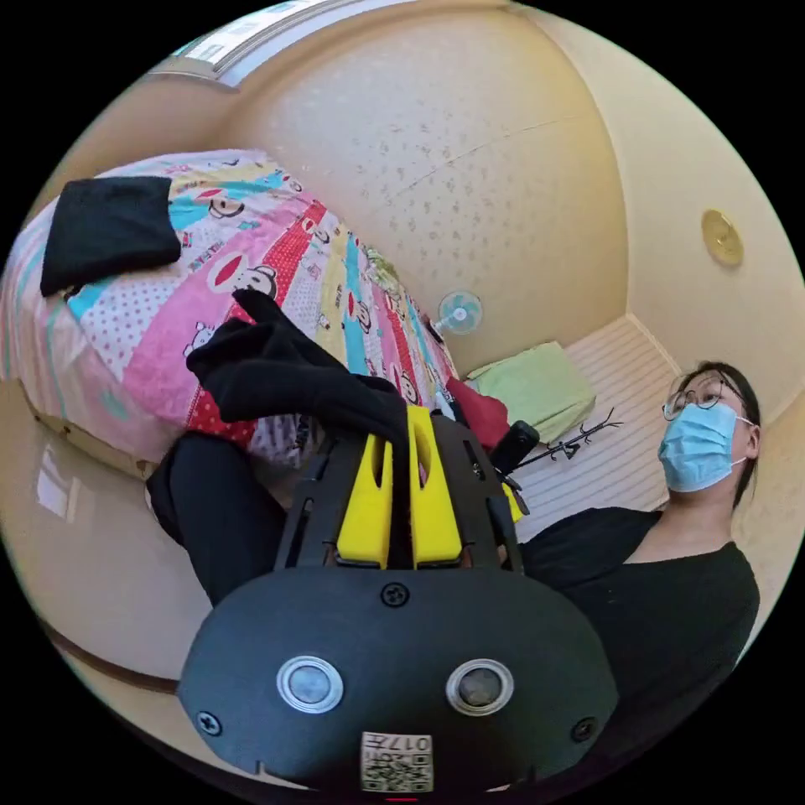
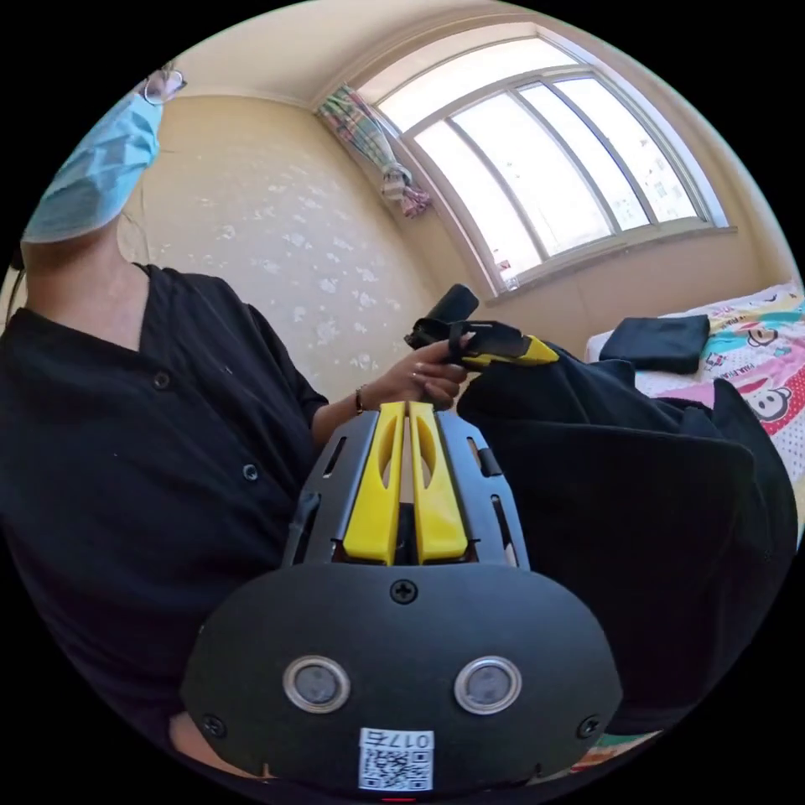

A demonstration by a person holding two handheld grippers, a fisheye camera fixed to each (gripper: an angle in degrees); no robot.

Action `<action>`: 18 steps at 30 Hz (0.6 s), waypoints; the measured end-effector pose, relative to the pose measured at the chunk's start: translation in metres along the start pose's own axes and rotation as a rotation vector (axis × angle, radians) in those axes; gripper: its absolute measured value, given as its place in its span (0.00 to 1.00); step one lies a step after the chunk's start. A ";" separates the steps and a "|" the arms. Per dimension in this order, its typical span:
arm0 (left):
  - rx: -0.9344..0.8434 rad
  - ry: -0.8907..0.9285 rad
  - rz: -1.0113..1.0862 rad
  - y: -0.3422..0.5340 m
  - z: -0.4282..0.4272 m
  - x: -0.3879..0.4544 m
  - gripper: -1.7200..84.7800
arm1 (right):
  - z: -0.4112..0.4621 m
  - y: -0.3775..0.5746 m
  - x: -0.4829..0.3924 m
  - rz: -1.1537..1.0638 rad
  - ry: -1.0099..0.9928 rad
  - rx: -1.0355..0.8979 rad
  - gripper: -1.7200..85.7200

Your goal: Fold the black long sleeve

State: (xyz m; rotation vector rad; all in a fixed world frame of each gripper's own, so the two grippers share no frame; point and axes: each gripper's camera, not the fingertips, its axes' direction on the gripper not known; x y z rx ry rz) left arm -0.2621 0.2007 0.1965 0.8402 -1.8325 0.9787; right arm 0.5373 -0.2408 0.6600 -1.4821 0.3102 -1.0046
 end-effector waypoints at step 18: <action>0.118 1.352 1.036 -0.013 -0.093 0.195 0.02 | -0.125 -0.064 -0.035 0.132 0.352 0.360 0.12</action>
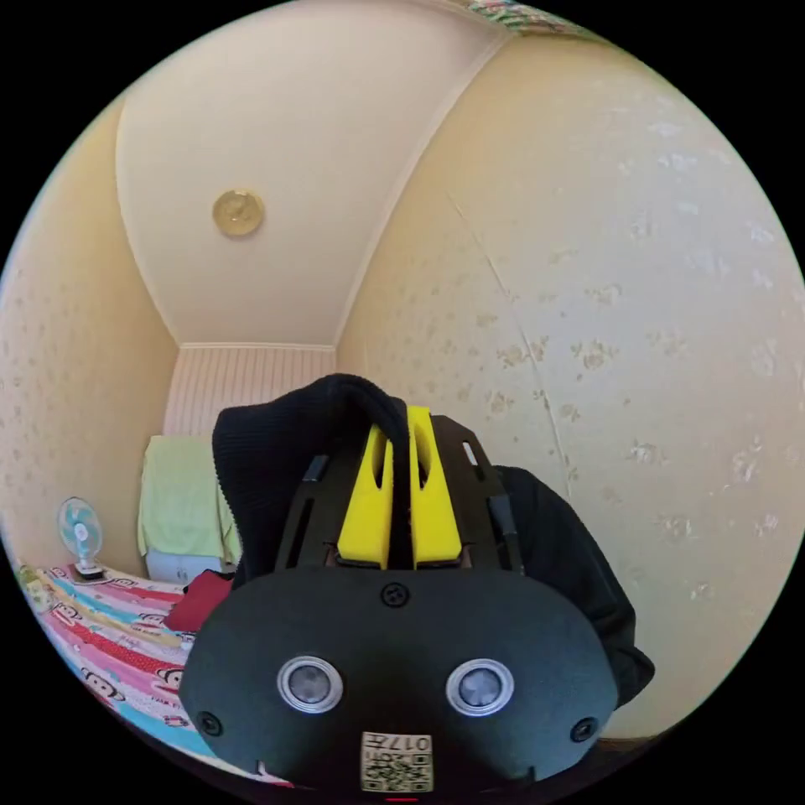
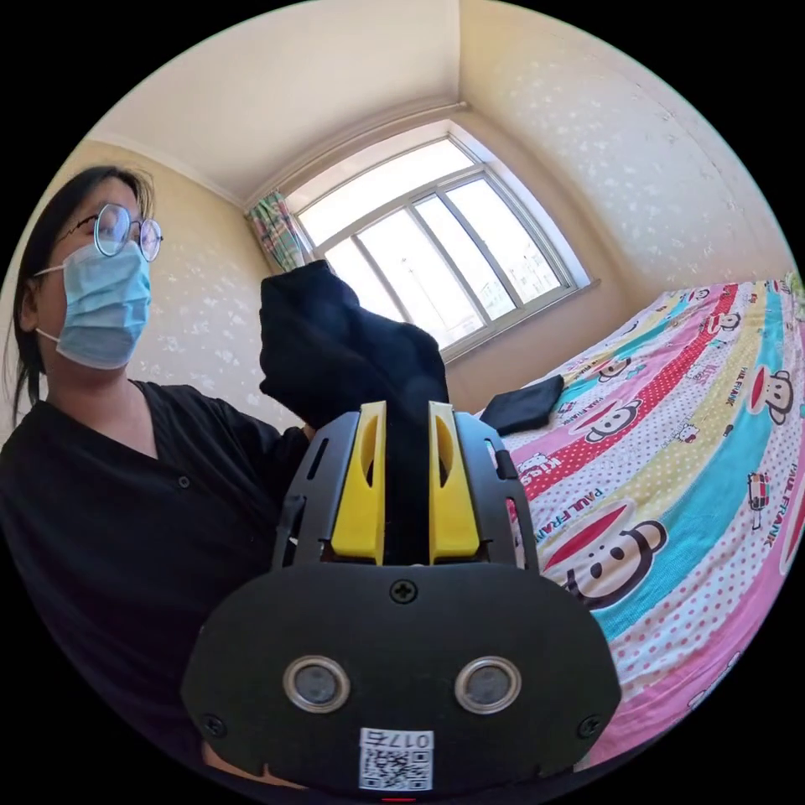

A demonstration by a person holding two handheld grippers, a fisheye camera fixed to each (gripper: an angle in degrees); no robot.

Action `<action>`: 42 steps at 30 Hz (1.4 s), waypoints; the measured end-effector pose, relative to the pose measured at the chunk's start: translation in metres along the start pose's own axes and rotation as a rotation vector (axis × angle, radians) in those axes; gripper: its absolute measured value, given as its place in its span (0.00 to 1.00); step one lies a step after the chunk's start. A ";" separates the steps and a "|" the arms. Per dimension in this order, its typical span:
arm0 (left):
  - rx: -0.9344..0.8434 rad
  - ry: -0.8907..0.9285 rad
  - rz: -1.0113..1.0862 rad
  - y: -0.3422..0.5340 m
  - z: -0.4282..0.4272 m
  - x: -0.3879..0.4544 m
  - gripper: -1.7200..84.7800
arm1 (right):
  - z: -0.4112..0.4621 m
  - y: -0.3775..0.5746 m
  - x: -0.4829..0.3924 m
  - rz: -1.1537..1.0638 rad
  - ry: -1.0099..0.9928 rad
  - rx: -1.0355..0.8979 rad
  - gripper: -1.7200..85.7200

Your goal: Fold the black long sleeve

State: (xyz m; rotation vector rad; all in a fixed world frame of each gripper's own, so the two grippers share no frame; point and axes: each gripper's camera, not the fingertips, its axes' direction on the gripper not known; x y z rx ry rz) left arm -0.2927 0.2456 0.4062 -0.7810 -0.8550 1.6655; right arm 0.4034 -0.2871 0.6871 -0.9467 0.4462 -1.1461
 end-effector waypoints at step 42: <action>-0.454 -1.558 -0.277 0.068 0.248 -0.026 0.01 | 0.140 -0.239 -0.304 -0.422 0.834 0.784 0.05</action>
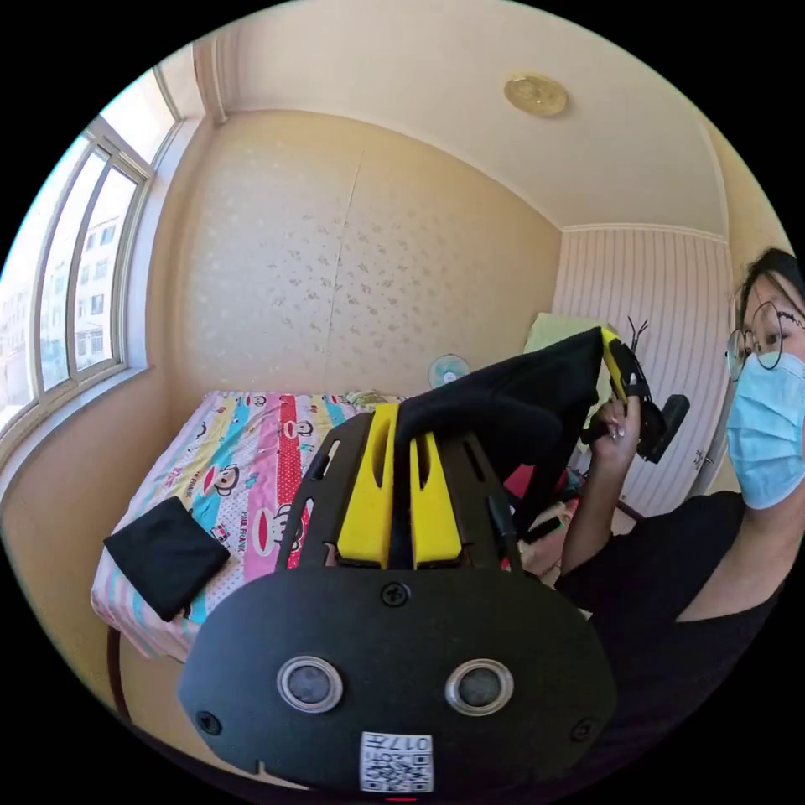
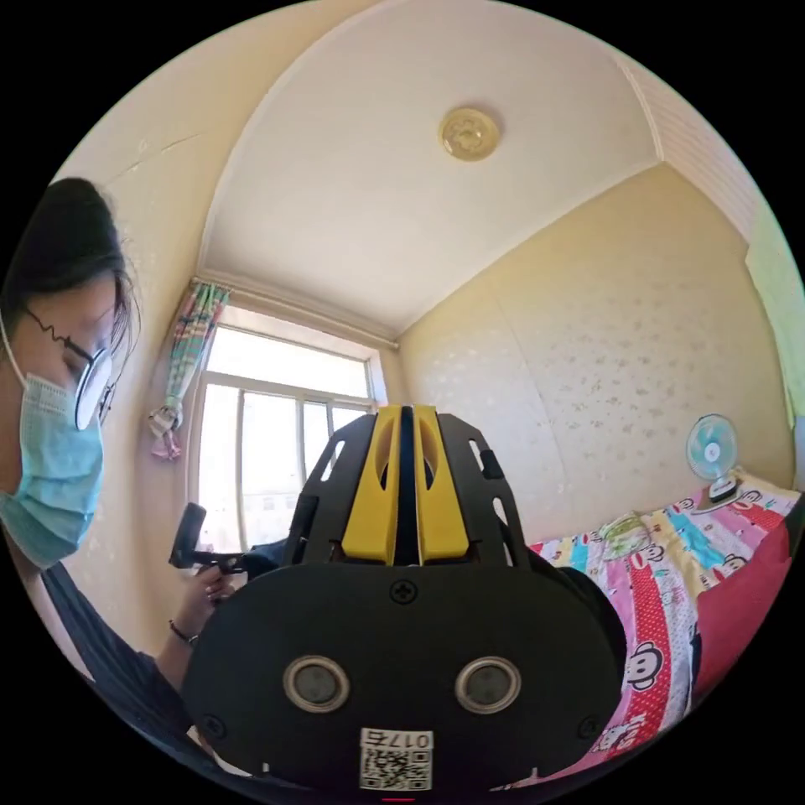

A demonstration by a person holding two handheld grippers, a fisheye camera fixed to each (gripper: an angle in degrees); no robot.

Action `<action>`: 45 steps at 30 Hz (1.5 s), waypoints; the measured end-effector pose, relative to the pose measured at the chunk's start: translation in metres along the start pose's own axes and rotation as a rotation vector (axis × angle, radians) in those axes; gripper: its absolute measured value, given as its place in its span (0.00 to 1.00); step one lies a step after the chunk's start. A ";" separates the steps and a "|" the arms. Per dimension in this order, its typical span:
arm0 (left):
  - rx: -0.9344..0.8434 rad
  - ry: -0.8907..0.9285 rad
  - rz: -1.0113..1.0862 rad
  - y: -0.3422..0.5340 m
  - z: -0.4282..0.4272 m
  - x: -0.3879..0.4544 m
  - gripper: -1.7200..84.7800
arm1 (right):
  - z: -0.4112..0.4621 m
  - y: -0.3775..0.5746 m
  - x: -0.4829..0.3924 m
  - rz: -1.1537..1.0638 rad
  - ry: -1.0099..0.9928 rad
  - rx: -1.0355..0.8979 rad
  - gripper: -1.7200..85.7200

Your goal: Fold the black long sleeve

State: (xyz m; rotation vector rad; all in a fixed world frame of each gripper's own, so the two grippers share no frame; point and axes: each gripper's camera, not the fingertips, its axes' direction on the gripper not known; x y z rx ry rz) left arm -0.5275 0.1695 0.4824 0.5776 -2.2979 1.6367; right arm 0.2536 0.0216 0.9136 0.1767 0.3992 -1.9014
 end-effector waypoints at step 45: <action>-1.015 -0.023 -0.565 0.085 0.279 -0.488 0.04 | 0.075 0.466 0.404 0.013 0.758 -1.616 0.07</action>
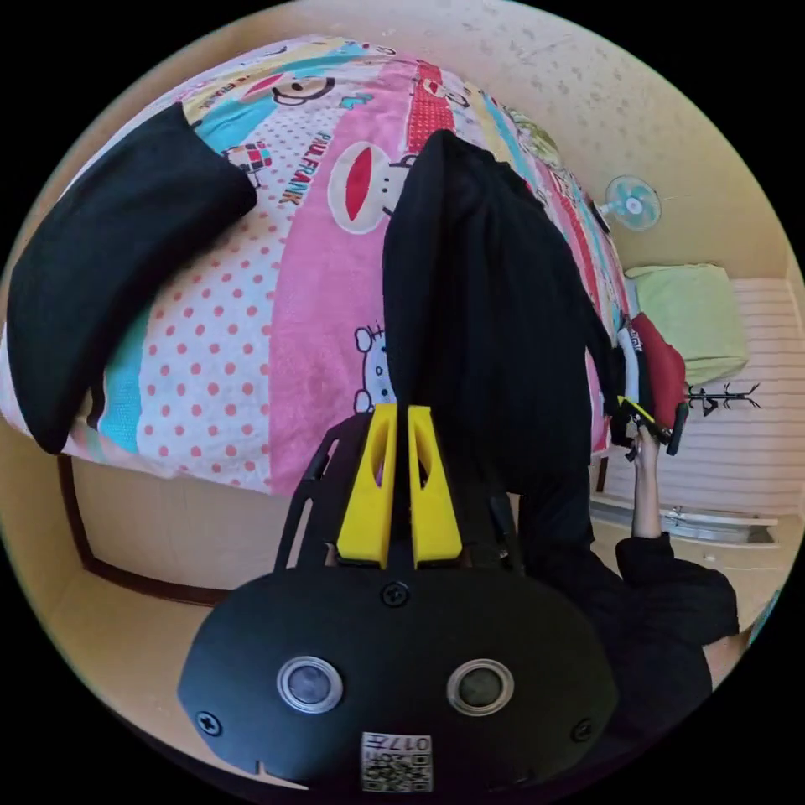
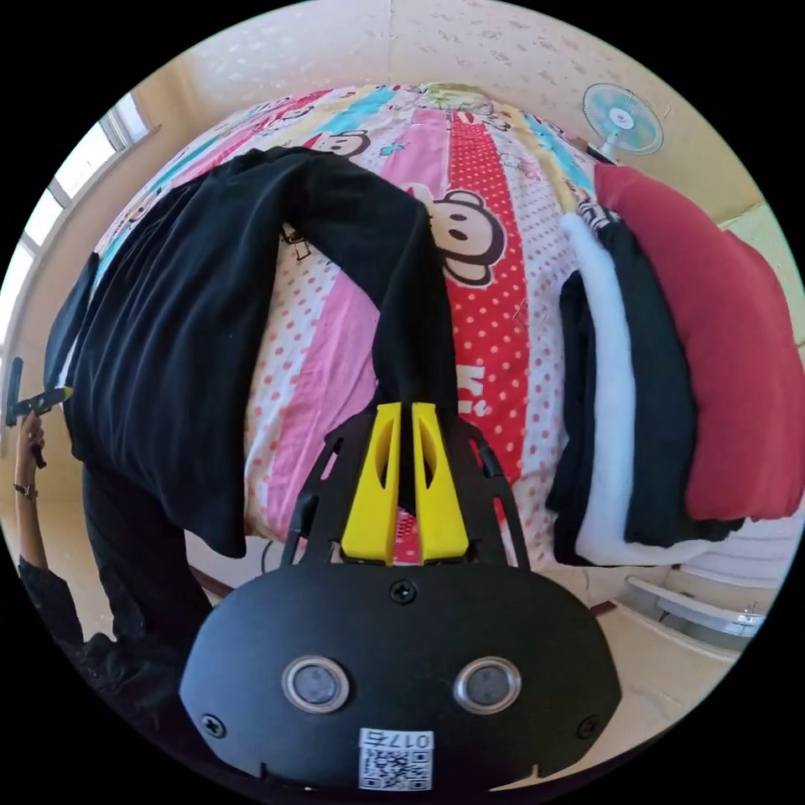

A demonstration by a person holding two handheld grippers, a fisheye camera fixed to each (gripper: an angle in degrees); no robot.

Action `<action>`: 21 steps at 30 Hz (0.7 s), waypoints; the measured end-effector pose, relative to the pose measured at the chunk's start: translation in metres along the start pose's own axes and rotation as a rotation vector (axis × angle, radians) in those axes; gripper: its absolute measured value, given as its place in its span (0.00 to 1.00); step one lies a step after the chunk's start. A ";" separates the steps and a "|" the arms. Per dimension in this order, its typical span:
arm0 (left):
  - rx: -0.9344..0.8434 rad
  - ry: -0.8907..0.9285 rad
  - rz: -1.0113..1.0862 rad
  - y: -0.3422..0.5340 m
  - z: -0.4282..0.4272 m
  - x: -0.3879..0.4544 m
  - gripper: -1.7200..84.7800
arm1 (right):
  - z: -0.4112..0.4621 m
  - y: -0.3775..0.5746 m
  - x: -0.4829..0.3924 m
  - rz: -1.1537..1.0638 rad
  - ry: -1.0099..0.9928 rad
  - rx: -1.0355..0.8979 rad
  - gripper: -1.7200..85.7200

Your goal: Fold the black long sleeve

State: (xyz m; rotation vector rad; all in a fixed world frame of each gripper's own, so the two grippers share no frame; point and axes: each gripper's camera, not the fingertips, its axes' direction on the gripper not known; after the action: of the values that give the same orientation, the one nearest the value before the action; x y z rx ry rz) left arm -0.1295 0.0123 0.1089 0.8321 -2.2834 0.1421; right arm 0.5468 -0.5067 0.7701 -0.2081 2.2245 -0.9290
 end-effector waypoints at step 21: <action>-0.017 0.208 -0.002 0.047 -0.113 -0.082 0.05 | -0.028 0.182 0.053 0.156 -0.727 -0.136 0.06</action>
State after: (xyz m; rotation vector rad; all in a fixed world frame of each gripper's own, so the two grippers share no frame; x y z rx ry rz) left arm -0.0471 0.1285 0.1469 0.7735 -2.0863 0.1979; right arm 0.5097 -0.3793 0.6320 -0.3636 1.5955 -0.5016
